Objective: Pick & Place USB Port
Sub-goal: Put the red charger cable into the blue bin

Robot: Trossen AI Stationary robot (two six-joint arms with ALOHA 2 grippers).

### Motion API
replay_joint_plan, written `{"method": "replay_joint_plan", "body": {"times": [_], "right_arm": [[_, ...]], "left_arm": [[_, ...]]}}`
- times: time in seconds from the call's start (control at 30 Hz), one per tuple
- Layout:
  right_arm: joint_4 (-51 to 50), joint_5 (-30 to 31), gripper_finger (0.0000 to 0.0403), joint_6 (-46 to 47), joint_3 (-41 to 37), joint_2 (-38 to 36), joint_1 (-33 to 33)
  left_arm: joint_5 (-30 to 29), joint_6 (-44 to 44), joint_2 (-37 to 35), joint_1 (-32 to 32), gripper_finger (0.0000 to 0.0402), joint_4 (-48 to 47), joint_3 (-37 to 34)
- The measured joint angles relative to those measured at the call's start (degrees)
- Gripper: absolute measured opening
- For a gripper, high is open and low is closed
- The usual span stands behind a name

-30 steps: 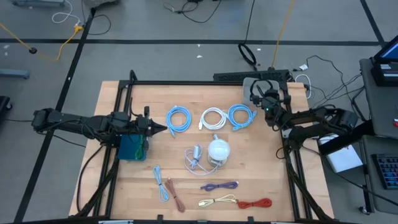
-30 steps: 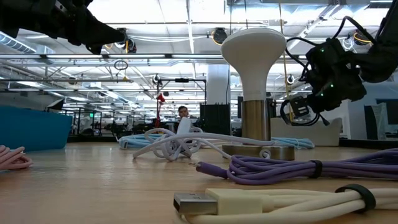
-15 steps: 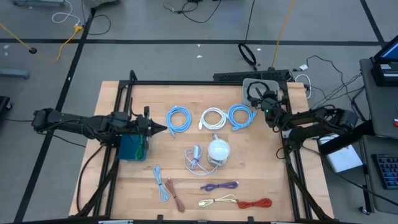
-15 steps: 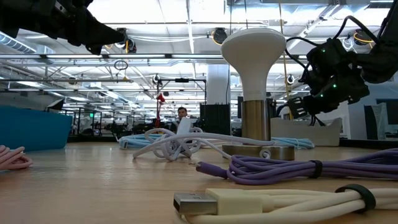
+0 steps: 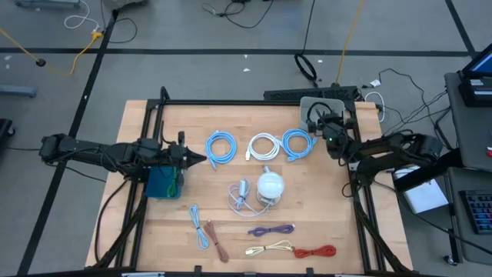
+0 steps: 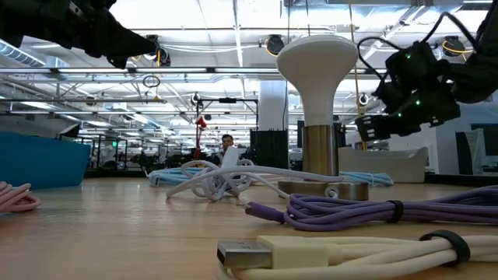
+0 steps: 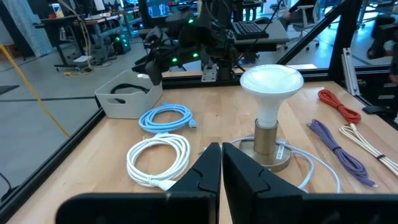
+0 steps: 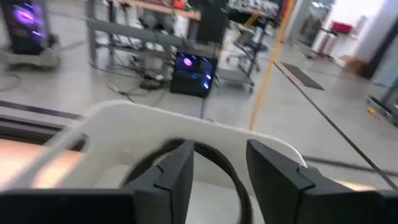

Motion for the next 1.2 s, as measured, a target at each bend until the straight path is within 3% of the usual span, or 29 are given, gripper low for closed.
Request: {"method": "replay_joint_plan", "body": {"times": [0.27, 0.53, 0.8, 1.0, 1.2], "right_arm": [[4.7, -0.1, 0.0144, -11.2, 2.8, -6.3, 10.2], [4.7, 0.0, 0.0148, -20.4, 7.6, -14.5, 25.3], [4.6, -0.1, 0.0150, -23.2, 9.4, -19.9, 41.4], [4.6, -0.6, 0.0145, -20.3, 9.4, -21.3, 54.8], [5.3, -13.8, 0.0145, -13.9, 9.4, -21.3, 64.5]], "left_arm": [[-1.2, 0.0, 0.0, 0.0, 0.0021, 0.0, 0.0], [-1.3, -0.2, 0.0, 0.0, 0.0021, 0.0, 0.0], [-1.3, -0.5, 0.0, 0.0, 0.0021, 0.0, 0.0], [-1.3, -0.6, 0.0, 0.0, 0.0021, 0.0, 0.0], [-1.3, -0.7, 0.0, 0.0, 0.0021, 0.0, 0.0]]}}
